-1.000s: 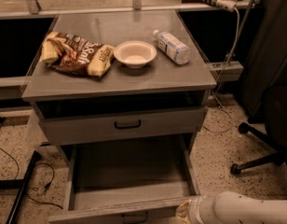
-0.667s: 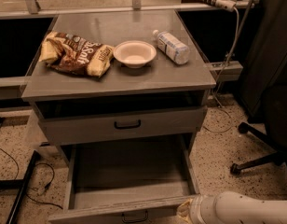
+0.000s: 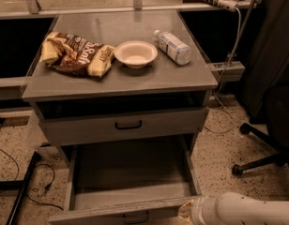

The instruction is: Close middle drawer

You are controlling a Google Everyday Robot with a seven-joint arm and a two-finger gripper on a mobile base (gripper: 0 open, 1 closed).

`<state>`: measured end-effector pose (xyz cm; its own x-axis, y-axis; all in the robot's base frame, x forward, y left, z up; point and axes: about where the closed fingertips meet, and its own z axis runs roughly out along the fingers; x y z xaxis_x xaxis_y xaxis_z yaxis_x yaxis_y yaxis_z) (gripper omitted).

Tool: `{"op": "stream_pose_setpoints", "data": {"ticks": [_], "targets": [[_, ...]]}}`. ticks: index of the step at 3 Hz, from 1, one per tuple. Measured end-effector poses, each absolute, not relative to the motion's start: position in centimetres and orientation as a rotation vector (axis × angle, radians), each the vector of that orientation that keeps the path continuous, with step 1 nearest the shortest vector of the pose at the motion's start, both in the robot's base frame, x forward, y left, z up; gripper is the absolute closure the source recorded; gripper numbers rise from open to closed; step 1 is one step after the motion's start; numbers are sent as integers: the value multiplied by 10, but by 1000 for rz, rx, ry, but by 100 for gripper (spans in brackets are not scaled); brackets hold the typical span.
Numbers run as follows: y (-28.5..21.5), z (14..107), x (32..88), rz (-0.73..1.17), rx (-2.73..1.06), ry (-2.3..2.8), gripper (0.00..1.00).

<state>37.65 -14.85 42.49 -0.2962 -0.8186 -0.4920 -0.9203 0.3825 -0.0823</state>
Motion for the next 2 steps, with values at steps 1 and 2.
{"op": "stream_pose_setpoints", "data": {"ticks": [1, 2], "targets": [[-148, 425, 377, 298, -1496, 2190, 11], [-147, 421, 386, 306, -1490, 2180, 0]]}}
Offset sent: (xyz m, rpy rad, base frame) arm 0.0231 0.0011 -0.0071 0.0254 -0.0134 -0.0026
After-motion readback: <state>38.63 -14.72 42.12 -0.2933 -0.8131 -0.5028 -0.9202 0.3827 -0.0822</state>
